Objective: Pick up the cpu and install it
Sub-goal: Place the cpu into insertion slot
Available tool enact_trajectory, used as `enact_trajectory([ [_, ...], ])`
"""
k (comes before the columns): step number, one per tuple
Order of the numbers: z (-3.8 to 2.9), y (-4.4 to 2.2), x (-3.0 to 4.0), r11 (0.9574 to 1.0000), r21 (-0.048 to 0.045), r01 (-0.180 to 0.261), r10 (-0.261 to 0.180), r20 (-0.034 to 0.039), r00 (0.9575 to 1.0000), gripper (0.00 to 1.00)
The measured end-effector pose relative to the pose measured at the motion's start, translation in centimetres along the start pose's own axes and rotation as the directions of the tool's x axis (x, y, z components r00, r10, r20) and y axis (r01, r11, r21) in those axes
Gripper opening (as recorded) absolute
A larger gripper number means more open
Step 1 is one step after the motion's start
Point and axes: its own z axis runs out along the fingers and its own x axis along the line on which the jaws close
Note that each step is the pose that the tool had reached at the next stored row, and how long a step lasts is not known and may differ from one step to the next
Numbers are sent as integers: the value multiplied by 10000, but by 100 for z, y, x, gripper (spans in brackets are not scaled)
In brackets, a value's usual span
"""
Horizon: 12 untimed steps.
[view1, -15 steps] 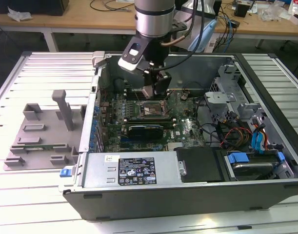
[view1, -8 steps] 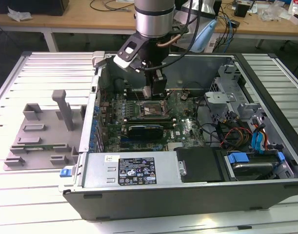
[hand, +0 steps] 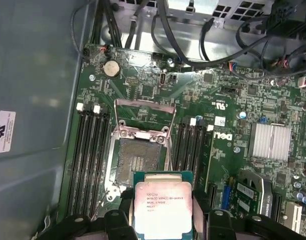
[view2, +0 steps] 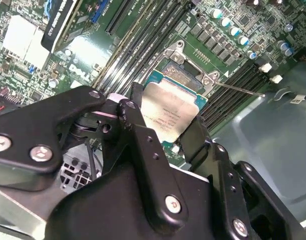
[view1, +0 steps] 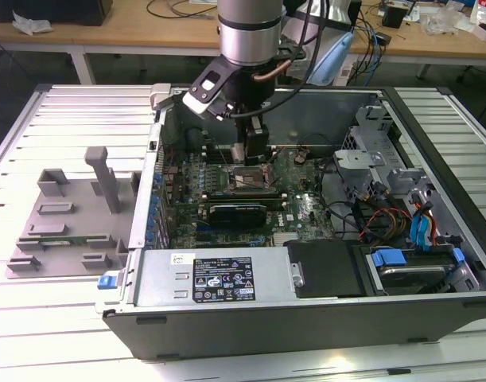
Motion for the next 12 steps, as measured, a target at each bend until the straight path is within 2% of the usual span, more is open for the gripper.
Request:
enact_trajectory([
  [5, 129, -8, 28, 9998, 1, -222, 222, 12, 9998, 55],
  [7, 148, -8, 41, 9995, 1, -325, 325, 18, 9995, 55],
  [9, 181, -5, 51, 9983, 3, -580, 580, 32, 9983, 55],
  [12, 245, 21, 76, 9974, 2, -714, 714, 39, 9974, 55],
])
